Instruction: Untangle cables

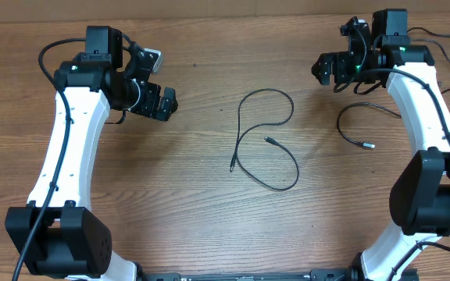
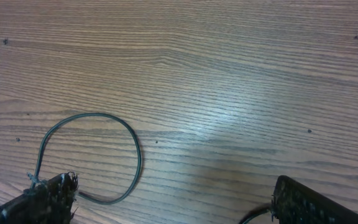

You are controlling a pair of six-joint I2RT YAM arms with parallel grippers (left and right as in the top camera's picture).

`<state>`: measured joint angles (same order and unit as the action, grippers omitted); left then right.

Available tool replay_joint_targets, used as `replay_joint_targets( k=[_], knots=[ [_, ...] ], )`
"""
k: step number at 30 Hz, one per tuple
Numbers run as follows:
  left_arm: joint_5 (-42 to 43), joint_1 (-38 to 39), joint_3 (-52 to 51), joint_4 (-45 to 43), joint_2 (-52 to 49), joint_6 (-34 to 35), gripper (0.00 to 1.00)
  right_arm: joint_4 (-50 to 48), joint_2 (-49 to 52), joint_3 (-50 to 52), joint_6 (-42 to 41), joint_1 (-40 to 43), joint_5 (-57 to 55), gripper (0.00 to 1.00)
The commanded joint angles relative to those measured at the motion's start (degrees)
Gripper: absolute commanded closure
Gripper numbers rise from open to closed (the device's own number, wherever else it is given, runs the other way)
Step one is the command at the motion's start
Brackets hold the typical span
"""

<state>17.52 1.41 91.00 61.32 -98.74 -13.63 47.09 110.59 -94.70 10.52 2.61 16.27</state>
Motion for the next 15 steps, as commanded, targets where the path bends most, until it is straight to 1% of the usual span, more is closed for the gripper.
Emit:
replay_joint_targets(
  k=[1, 10, 15],
  knots=[
    [-0.11, 0.11, 0.22, -0.09, 1.36, 0.37, 0.00, -0.55, 0.66, 0.50, 0.28, -0.04, 0.28, 0.00],
    [-0.11, 0.11, 0.22, -0.09, 1.36, 0.37, 0.00, 0.02, 0.66, 0.50, 0.04, -0.17, 1.92, 0.00],
    [-0.11, 0.11, 0.22, -0.07, 1.36, 0.37, 0.00, 2.08, 0.66, 0.50, 0.11, -2.49, 1.73, 0.00]
  ],
)
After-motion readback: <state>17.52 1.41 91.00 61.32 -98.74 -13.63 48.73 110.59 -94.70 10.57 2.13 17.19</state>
